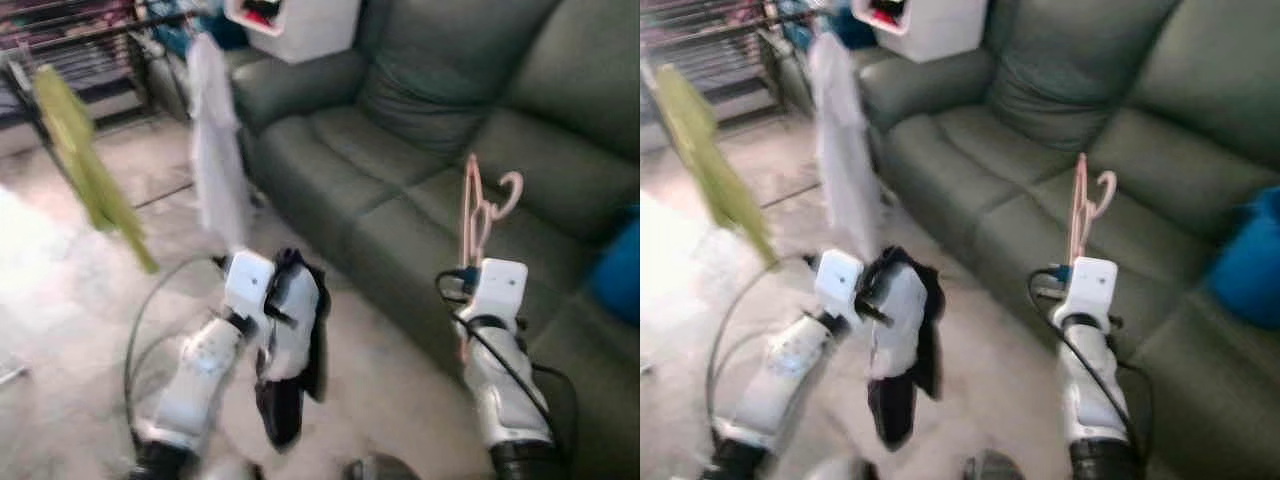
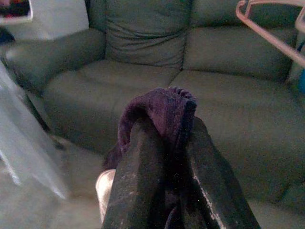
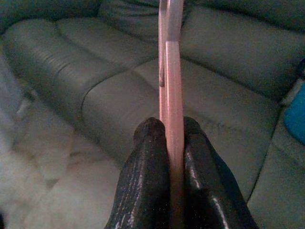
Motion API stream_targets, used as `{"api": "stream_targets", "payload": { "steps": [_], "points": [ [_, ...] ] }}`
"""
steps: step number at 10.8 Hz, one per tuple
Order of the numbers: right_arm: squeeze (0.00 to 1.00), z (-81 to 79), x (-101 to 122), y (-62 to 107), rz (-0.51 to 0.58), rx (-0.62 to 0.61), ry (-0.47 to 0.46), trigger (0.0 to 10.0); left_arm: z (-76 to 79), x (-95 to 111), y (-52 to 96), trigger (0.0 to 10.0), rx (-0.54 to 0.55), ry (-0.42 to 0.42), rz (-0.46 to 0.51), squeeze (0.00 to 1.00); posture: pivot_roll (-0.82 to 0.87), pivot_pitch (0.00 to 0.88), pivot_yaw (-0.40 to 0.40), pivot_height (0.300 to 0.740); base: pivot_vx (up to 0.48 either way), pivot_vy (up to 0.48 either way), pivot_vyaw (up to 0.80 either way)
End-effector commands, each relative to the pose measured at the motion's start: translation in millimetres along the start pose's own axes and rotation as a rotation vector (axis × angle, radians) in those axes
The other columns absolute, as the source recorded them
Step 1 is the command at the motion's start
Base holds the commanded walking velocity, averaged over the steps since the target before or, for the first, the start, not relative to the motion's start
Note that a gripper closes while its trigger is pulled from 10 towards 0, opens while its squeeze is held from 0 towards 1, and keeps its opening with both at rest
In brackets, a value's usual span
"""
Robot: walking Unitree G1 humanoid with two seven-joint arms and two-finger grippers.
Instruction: Hang hanger
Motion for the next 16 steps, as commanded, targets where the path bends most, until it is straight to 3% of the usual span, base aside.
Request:
{"api": "stream_targets", "payload": {
  "steps": [1,2,3,4,5,6,7,9,16],
  "points": [
    [0.0,-6.3,0.6,0.7,-0.007,0.042,0.017,10.0,-8.9,11.2,-4.8,10.0,-0.021,-0.098,0.035,0.0,-0.05,0.049,-0.027,0.74,0.0,0.0,0.0],
    [0.0,-4.9,-2.6,1.1,-0.021,0.056,0.027,10.0,-17.0,17.1,-11.2,10.0,-0.069,-0.239,0.031,0.0,-0.05,0.052,-0.029,0.74,0.0,0.0,0.0],
    [0.0,-5.2,-4.5,0.2,-0.036,0.07,0.024,10.0,-14.9,14.2,-18.5,10.0,-0.238,-0.366,-0.033,0.0,-0.05,0.05,-0.03,0.74,0.0,0.0,0.0],
    [0.0,-7.0,-4.1,-0.6,-0.038,0.087,0.025,10.0,-10.9,7.6,-17.5,10.0,-0.365,-0.409,-0.095,0.0,-0.05,0.048,-0.027,0.74,0.0,0.0,0.0],
    [0.0,-8.7,-3.0,-1.2,-0.037,0.094,0.023,10.0,-19.1,11.6,-21.2,10.0,-0.373,-0.51,-0.083,0.0,-0.06,0.046,-0.021,0.74,0.0,0.0,0.0],
    [0.0,-8.4,-2.7,0.2,-0.035,0.094,0.018,10.0,-24.9,16.2,-25.8,10.0,-0.34,-0.507,-0.054,0.0,-0.06,0.046,-0.021,0.74,0.0,0.0,0.0],
    [0.0,-7.6,-3.8,1.4,-0.037,0.093,0.016,10.0,-22.1,17.4,-26.8,10.0,-0.347,-0.457,-0.041,0.0,-0.06,0.047,-0.02,0.74,0.0,0.0,0.0],
    [0.0,-9.2,-4.4,2.1,-0.04,0.103,0.02,10.0,-11.4,10.5,-24.4,10.0,-0.383,-0.433,-0.027,0.0,-0.06,0.045,-0.026,0.74,0.0,0.0,0.0],
    [0.0,-10.3,-5.4,2.6,-0.048,0.123,0.03,10.0,-11.9,9.2,-25.8,10.0,-0.385,-0.427,-0.022,0.0,-0.07,0.05,-0.028,0.74,0.041,0.0,0.0]
  ]
}}
Point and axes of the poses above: a point about 5 cm out from each wrist's last joint towards the gripper, its own y axis pointing back from the gripper into the wrist, its own x axis along the axis of the wrist's last joint, z = x × y, the point moved 3 cm from there along -y, pointing out of the wrist towards the gripper, and after that the axes turned 2 degrees about y, right-handed, at the moved point
